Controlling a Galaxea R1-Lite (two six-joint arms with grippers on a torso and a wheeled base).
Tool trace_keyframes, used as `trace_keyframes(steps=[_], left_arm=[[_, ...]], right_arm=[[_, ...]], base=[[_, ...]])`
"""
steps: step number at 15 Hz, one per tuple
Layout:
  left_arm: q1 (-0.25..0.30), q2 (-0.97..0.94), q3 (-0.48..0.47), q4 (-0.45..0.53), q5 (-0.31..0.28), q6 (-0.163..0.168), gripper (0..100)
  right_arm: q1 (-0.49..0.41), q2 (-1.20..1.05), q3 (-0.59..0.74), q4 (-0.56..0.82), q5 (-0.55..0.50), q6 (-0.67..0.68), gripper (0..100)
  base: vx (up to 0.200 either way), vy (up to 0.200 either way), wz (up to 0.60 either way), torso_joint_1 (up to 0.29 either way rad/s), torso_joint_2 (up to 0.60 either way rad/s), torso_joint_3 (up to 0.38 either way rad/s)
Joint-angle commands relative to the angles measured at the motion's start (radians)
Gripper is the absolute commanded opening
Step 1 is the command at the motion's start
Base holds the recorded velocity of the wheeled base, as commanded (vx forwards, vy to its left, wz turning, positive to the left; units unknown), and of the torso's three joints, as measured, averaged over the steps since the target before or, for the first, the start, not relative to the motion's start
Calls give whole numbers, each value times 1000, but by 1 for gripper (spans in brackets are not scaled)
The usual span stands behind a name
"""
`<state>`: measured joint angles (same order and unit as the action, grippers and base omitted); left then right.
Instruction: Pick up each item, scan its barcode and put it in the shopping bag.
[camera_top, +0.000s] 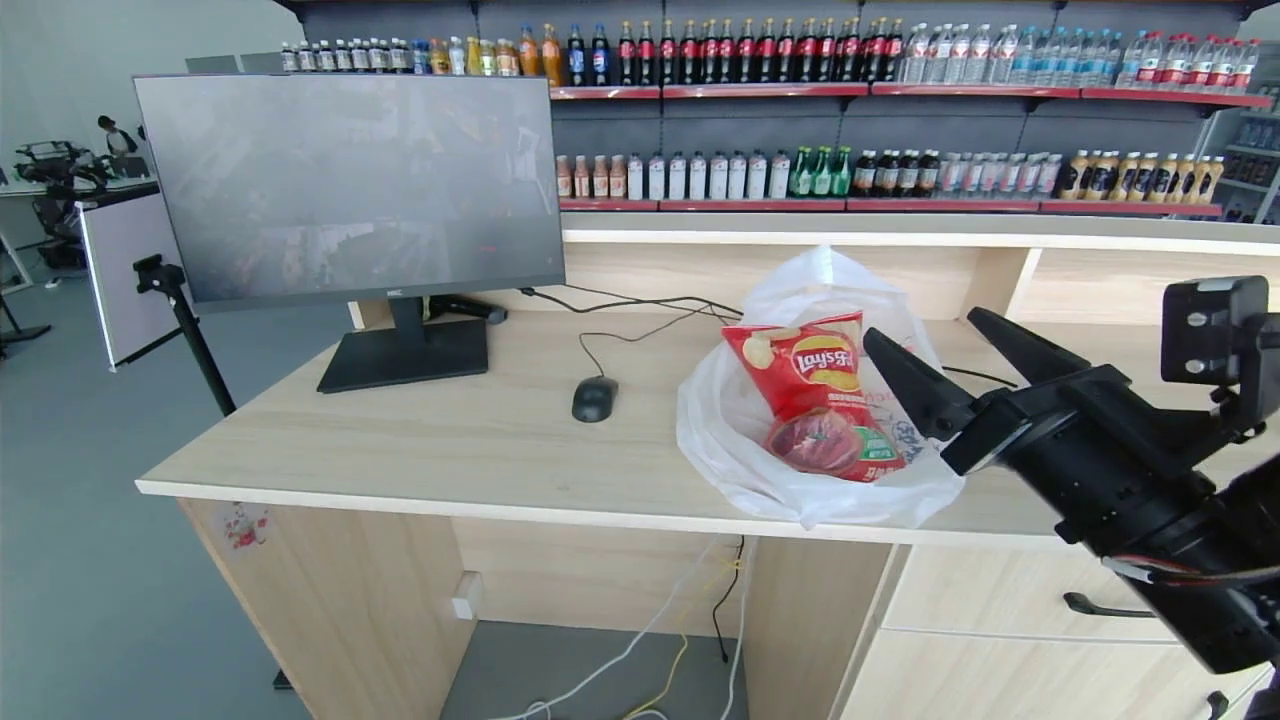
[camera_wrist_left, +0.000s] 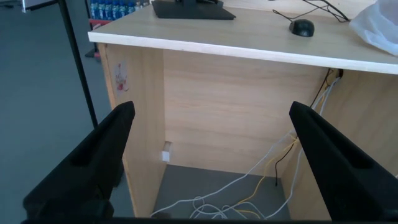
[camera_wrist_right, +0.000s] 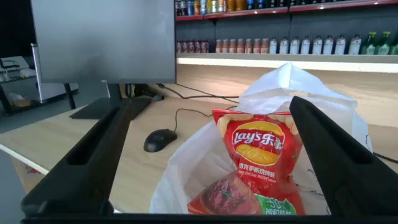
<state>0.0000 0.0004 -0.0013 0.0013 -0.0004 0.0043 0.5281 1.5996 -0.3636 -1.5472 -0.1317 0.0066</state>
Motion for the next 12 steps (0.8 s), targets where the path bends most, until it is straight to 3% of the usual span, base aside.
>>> trace_keyframes(steps=[1, 4, 12], left_arm=[[0, 0, 0, 0, 0, -3, 100], [0, 0, 0, 0, 0, -3, 100], [2, 0, 0, 2, 0, -6, 100]], right_arm=[[-13, 20, 3, -11, 0, 3, 100], [-96, 33, -18, -13, 1, 4, 100], [-114, 34, 11, -24, 0, 19, 100]], base=[[0, -200, 0, 22, 2, 2], [0, -200, 0, 7, 4, -1], [0, -200, 0, 3, 1, 2]])
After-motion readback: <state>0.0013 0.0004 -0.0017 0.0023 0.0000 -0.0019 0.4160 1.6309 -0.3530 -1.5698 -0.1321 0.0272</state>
